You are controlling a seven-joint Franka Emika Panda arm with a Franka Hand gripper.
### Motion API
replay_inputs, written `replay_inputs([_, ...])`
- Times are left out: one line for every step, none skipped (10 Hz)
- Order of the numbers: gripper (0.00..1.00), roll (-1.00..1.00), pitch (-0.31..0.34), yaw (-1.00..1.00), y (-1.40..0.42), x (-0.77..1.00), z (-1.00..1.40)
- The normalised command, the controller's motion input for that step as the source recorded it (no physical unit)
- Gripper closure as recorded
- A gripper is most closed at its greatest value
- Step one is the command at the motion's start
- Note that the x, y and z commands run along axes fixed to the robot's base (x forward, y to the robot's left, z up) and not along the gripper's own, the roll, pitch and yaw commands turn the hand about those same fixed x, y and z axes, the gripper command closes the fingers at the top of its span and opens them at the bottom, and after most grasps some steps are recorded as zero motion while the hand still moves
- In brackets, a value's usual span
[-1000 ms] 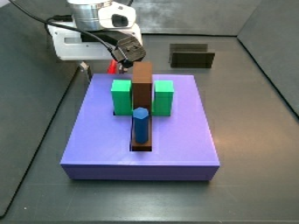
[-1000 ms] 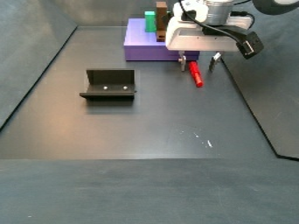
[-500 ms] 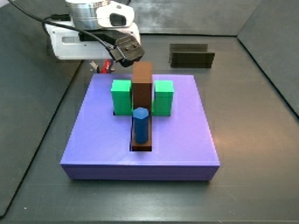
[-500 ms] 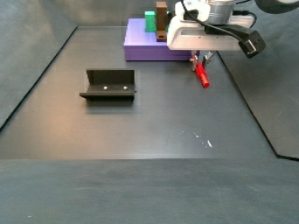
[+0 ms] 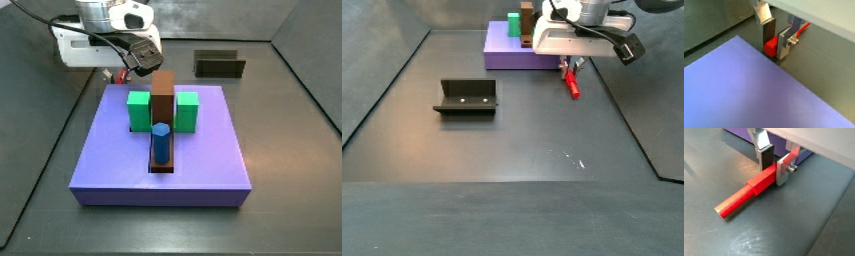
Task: Pick up the red object. Move up. Place the red object on the fixture. Regrasp the red object. Move to above the board. Insert the red object.
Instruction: Pick up the red object, then move up.
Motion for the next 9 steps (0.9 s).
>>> replay_inputs([1.0, 0.0, 0.0, 0.0, 0.0, 0.0, 0.0])
replay_inputs([1.0, 0.0, 0.0, 0.0, 0.0, 0.0, 0.0])
replay_inputs([1.0, 0.0, 0.0, 0.0, 0.0, 0.0, 0.0])
replay_inputs([1.0, 0.0, 0.0, 0.0, 0.0, 0.0, 0.0])
replay_inputs([1.0, 0.0, 0.0, 0.0, 0.0, 0.0, 0.0])
replay_inputs([1.0, 0.0, 0.0, 0.0, 0.0, 0.0, 0.0])
replay_inputs([1.0, 0.0, 0.0, 0.0, 0.0, 0.0, 0.0])
replay_inputs([1.0, 0.0, 0.0, 0.0, 0.0, 0.0, 0.83])
replay_inputs([1.0, -0.01, 0.01, 0.01, -0.07, -0.04, 0.83])
